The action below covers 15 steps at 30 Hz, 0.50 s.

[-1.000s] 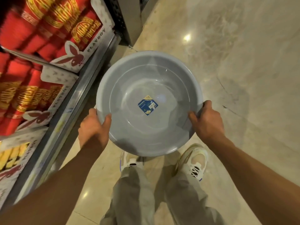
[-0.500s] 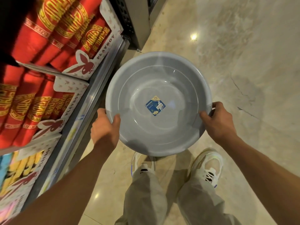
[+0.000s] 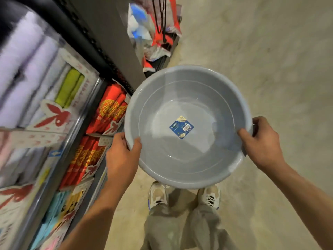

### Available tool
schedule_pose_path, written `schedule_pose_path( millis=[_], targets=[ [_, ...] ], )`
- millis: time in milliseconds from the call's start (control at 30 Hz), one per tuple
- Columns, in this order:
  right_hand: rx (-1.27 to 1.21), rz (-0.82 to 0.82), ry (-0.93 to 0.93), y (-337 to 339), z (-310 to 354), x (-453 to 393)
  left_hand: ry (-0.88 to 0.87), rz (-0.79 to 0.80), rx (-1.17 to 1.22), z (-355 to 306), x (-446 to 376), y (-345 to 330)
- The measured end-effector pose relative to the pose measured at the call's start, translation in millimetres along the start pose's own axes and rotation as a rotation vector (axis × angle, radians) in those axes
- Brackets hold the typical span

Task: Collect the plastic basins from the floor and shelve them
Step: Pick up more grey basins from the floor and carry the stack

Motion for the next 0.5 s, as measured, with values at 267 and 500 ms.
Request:
schedule_pose_path(
  millis=[267,500],
  targets=[
    [-0.202,-0.239,-0.035,235.9,111.5,81.1,-0.296,-0.02,0.2,-210.8,83.3,159.8],
    [-0.362,-0.419,-0.026,428.4,176.1,171.1,-0.508,0.026,0.243,-374.5,170.0,274.6]
  ],
)
Point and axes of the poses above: each hand's wrist, its own x-axis away from the middle knuckle, its own y-axis out of the back of the hand, z = x × y, the point moved 6 cm from there along -x, towards the middle knuckle, and after that the axes turned 4 degrees about -z, right-handed, at the moved point
